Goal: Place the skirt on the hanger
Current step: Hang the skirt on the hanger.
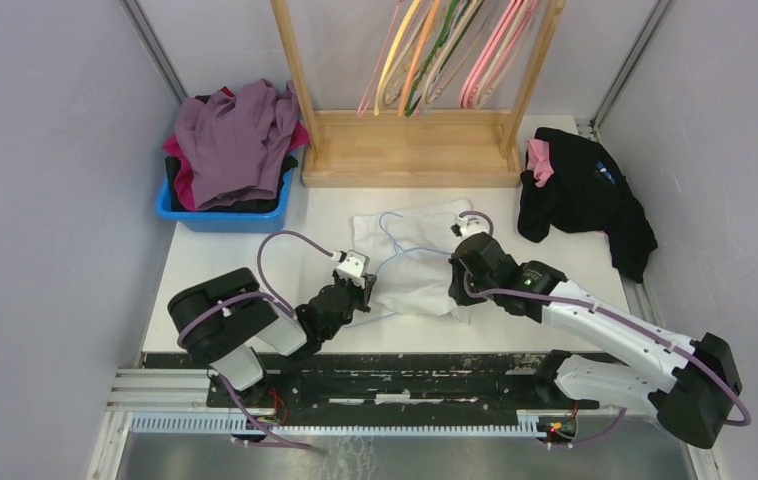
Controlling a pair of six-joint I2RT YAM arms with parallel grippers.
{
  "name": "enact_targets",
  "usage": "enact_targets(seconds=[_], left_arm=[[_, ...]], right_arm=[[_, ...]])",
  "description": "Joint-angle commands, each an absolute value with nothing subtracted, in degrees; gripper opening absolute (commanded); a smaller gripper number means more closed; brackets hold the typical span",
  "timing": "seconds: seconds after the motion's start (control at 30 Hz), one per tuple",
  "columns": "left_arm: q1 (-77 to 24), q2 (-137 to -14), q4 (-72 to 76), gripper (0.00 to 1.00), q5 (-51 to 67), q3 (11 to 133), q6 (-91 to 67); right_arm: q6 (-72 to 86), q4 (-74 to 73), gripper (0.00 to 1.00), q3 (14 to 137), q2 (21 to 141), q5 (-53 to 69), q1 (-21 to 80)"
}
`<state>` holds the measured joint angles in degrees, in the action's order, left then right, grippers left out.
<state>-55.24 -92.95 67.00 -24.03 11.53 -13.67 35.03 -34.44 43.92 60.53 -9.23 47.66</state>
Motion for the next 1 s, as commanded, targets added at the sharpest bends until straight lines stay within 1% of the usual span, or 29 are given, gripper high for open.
enact_targets(seconds=[0.0,0.17,0.23,0.33,0.47,0.67,0.77,0.87,0.97], left_arm=[[-55.33,-90.83,66.77,0.03,-28.24,13.05,-9.47],[-55.35,-90.48,66.41,0.03,-28.16,12.5,-9.83],[-55.31,-90.0,66.29,0.03,-27.71,12.22,-9.98],[-55.29,-89.5,65.37,0.03,-26.97,12.69,-9.94],[-55.45,-89.32,64.67,0.03,-26.46,13.64,-9.73],[-55.77,-89.81,63.92,0.03,-26.28,14.55,-9.65],[-55.81,-90.3,63.76,0.03,-26.28,14.75,-9.67],[-55.87,-90.5,63.73,0.03,-26.19,14.94,-9.57],[-55.84,-90.66,63.52,0.03,-26.42,14.9,-9.41]], right_arm=[[34.0,-34.59,0.01,43.85,61.5,-12.24,45.48],[34.17,-31.65,0.02,40.9,65.34,-13.4,43.13],[34.0,-30.66,0.22,40.38,66.31,-11.84,42.74],[33.47,-28.76,0.38,39.8,65.42,-8.04,43.03],[33.62,-28.44,0.46,39.4,60.69,-6.83,46.35],[34.19,-30.41,0.46,42.43,58.84,-10.51,56.12],[32.54,-29.75,0.46,44.52,61.78,-12.67,61.15],[30.73,-30.39,0.46,47.49,65.64,-17.53,65.84],[28.73,-28.86,0.47,49.12,68.21,-18.78,67.68]])
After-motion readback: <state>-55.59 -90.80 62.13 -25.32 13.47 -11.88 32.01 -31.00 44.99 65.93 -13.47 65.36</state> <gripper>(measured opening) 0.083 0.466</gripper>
